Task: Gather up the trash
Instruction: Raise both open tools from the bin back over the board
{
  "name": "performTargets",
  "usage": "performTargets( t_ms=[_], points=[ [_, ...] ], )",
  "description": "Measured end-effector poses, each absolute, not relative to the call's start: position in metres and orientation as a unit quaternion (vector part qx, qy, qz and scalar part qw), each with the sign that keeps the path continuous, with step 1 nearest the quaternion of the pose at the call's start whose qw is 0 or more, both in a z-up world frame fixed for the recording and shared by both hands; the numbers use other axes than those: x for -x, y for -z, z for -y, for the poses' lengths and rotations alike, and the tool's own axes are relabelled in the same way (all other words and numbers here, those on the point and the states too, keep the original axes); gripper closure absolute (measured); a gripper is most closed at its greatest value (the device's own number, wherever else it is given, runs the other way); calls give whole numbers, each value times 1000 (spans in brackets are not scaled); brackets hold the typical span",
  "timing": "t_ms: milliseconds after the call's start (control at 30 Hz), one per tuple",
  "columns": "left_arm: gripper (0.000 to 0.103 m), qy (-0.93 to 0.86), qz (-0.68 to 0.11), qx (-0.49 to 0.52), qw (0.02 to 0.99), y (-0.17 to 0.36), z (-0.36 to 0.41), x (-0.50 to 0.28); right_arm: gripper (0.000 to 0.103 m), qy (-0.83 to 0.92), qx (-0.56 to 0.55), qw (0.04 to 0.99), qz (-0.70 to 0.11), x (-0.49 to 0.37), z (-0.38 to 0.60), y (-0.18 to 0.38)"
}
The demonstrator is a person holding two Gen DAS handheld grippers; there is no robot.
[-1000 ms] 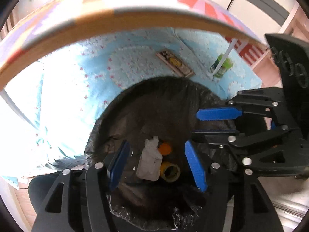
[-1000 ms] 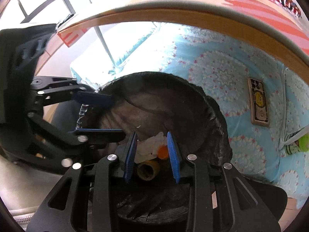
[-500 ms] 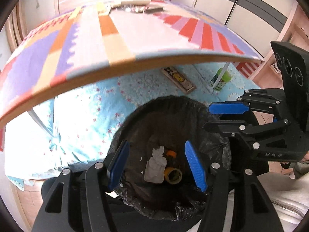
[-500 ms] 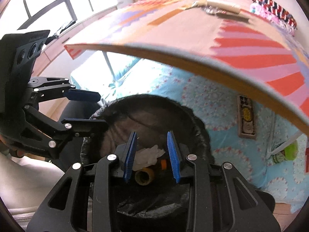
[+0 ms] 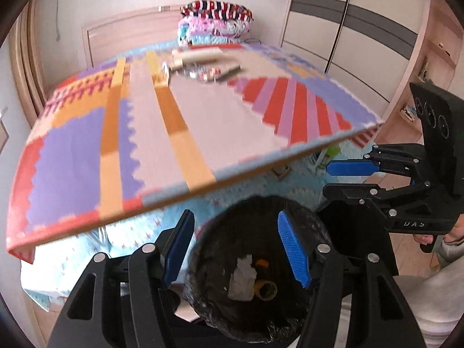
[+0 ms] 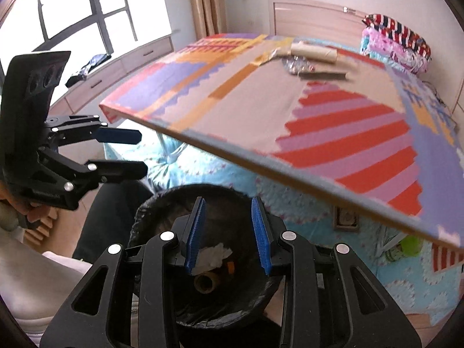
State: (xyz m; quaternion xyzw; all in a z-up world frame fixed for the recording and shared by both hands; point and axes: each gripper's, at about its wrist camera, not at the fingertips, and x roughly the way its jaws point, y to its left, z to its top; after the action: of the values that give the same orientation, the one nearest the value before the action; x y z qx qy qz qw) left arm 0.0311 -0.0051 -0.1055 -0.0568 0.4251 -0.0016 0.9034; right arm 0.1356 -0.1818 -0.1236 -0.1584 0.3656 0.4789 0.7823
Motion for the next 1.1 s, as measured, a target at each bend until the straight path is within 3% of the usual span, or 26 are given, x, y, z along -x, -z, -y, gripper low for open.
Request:
performTargets(
  t_ms=[400,433,500,567,800,867,1100],
  points=[
    [45,-12,-387,56,920,62,-31,-68,53,-458,160,811,-327,-186,172,87],
    [45,-14,-385,55,921,61,-33,-70,53,-456,161,812,-326,-190,171,86],
    [36,-18,-383,58,922,59,-39,-77,50,-453,161,815,-324,-197,169,83],
    [35,-20,-380,63,922,58,-46,-84,45,-450,161,818,-321,-204,166,80],
    [35,-18,-383,65,921,58,-61,-103,42,-440,178,822,-314,-224,152,76],
    [35,-21,-384,66,921,59,-66,-108,35,-439,180,823,-311,-229,148,76],
    [35,-35,-390,66,918,61,-86,-135,27,-433,177,825,-317,-255,136,77]
  ],
)
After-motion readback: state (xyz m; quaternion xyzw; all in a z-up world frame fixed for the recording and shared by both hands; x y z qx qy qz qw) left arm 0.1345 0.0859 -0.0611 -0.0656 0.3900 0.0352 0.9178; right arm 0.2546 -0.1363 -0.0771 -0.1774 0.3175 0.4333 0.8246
